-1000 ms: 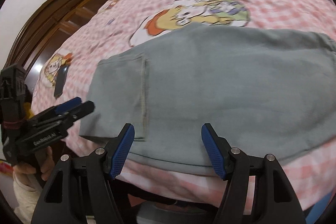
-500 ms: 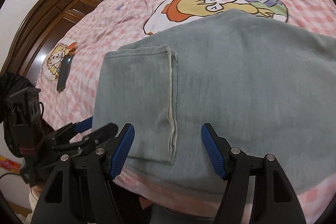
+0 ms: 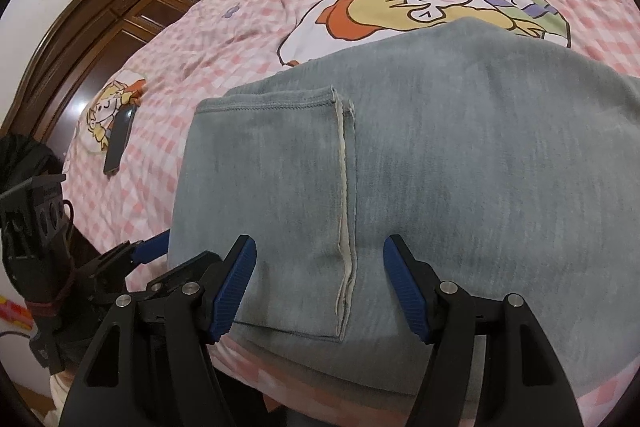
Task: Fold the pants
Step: 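Grasp the folded edge of the pants with the right gripper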
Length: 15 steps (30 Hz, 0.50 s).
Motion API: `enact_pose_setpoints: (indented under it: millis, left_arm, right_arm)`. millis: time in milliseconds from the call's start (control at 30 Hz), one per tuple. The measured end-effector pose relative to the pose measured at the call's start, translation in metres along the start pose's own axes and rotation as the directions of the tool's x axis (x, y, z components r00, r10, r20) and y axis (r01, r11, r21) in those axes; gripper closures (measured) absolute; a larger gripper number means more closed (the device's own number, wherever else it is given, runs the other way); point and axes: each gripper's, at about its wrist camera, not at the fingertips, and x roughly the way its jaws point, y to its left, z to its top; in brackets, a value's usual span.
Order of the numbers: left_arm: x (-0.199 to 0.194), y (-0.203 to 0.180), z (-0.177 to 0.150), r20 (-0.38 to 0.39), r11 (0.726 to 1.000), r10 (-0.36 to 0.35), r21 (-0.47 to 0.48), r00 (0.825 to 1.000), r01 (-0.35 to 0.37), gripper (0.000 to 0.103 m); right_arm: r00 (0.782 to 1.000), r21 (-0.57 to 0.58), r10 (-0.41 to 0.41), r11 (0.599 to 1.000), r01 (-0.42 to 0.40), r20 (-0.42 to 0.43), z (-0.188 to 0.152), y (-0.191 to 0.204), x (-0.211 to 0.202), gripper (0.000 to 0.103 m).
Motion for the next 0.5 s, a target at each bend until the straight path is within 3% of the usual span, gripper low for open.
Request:
enact_pose_setpoints:
  millis: [133,300,367,433,500]
  left_arm:
    - [0.000,0.001,0.001,-0.002,1.000,0.001,-0.004,1.000,-0.001,0.025]
    - [0.000,0.002,0.001,-0.003,1.000,-0.003,-0.011,1.000,0.003,0.024]
    - [0.001,0.002,0.002,-0.004,1.000,-0.003,-0.011,1.000,0.003,0.024]
    - [0.000,0.003,0.001,-0.005,1.000,-0.003,-0.013,1.000,0.003,0.024]
    - [-0.001,0.004,0.002,-0.004,1.000,-0.002,-0.016,1.000,0.002,0.024]
  right_arm:
    - [1.000,-0.035,0.024,0.999,-0.023,0.003,0.000,0.009,-0.001,0.043]
    - [1.000,-0.041,0.011,0.999,-0.011,0.004,0.002,0.011,0.006,0.045]
    - [1.000,-0.036,0.012,0.999,-0.011,0.013,0.003,0.011,0.006,0.055]
    - [1.000,-0.038,-0.001,0.999,0.001,0.016,0.005,0.012,0.005,0.073]
    - [1.000,-0.035,0.015,0.999,-0.014,0.018,0.006,0.011,0.003,0.075]
